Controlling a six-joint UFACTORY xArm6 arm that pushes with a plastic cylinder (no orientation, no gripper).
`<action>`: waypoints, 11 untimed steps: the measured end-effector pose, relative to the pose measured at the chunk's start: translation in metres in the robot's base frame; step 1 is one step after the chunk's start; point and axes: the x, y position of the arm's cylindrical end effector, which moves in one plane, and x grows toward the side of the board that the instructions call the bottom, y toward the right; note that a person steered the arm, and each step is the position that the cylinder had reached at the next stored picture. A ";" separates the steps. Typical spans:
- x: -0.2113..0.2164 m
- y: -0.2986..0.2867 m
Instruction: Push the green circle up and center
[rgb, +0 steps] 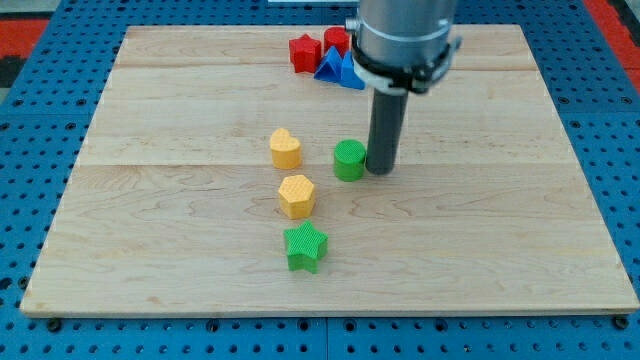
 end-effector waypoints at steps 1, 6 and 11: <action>-0.051 -0.001; 0.054 0.008; -0.053 0.041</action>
